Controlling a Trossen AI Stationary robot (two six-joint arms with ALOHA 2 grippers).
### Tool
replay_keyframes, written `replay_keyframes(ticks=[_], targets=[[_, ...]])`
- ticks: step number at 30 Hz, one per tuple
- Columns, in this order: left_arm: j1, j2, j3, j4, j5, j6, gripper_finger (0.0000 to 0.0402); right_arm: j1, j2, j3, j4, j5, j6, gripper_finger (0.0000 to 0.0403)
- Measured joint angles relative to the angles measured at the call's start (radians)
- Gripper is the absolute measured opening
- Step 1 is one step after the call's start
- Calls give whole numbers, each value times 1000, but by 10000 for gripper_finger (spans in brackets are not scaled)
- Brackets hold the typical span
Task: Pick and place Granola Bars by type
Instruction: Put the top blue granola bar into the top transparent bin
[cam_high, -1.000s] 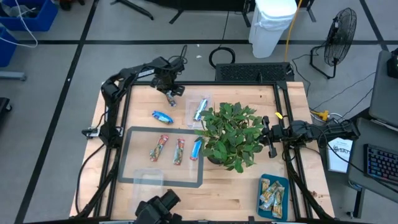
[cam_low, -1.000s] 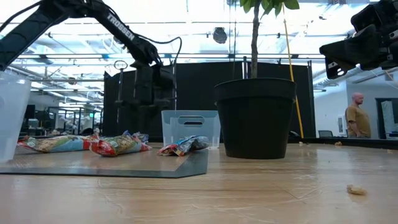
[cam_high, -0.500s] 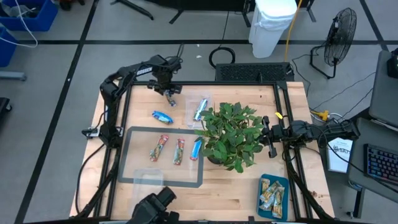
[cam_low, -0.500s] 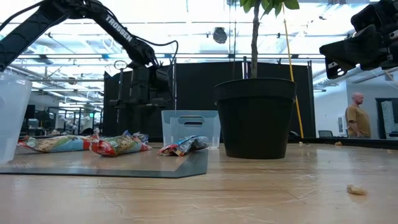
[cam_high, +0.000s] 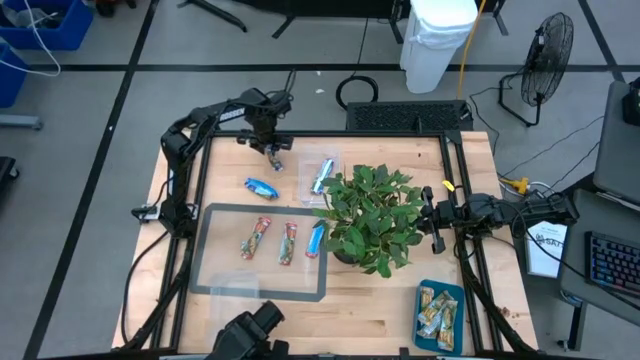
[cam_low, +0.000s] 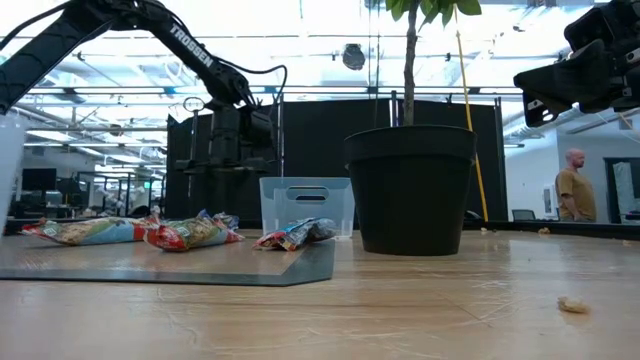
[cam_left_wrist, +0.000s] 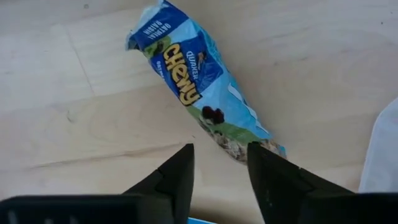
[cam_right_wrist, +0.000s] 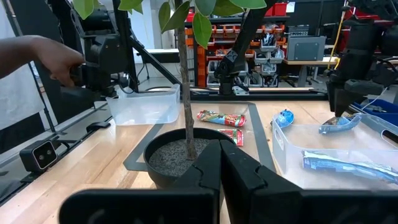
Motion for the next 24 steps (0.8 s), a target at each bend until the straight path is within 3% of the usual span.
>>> replay_keyframes(ticks=[7, 14, 19, 21, 24], targets=[[-22, 0, 0, -44, 80, 65, 109, 0, 0, 0, 0, 0, 0, 0], [-26, -6, 8, -45, 148, 178, 103, 0, 0, 0, 0, 0, 0, 0], [-27, -5, 70, -83, 194, 405, 96, 0, 0, 0, 0, 0, 0, 0], [-28, -5, 119, -144, 163, 524, 83, 0, 0, 0, 0, 0, 0, 0], [-34, -5, 198, -237, -4, 608, 49, 0, 0, 0, 0, 0, 0, 0]])
